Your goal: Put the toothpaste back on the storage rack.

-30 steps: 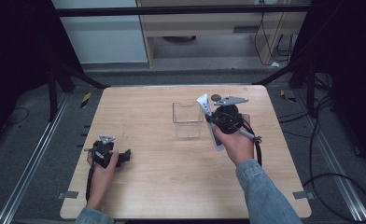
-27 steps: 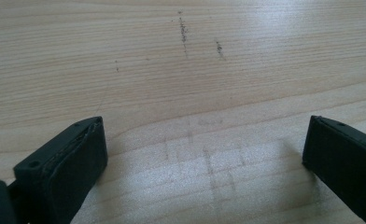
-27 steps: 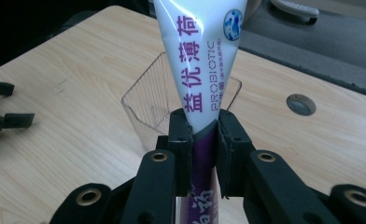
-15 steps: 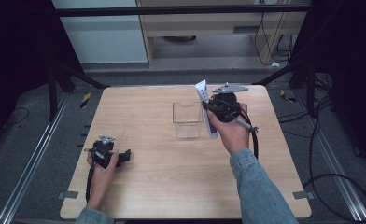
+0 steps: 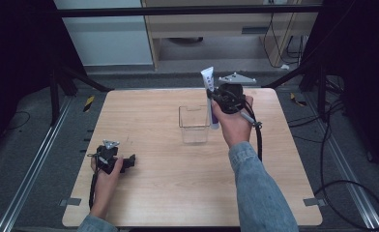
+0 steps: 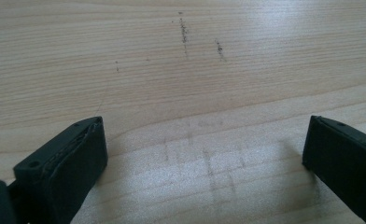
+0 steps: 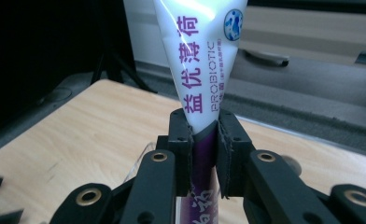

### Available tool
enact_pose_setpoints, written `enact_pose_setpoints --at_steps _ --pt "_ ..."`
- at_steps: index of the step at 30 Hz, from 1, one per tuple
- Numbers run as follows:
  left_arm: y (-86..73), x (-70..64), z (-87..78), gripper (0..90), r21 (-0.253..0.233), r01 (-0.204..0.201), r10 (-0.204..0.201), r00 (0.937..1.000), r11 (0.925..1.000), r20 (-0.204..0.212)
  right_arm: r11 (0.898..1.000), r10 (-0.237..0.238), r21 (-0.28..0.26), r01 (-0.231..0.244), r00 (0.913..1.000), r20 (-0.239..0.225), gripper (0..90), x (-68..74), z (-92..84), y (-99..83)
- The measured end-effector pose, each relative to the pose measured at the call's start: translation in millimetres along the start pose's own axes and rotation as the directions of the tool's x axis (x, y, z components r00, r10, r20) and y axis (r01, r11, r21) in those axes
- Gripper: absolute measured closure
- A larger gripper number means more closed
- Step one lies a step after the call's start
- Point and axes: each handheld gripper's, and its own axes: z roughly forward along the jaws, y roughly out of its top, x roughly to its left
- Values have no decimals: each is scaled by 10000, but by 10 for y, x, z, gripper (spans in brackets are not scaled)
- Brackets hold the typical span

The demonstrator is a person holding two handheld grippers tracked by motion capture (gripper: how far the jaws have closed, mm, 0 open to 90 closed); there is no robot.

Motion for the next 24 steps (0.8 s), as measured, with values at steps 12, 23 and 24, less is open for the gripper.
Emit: enact_pose_setpoints --at_steps 12,23,24 --pt "19 -7 20 0 -13 27 -27 10000 10000 -2 9973 -64 -736 87 9995 315 780 39 210 181" --pt "36 -8 36 0 -7 0 0 10000 10000 15 9931 255 -1156 -200 9986 466 780 34 247 213" --pt "36 -8 36 0 -5 -1 1 10000 10000 16 9932 211 -1156 -149 9984 533 780 41 254 210"
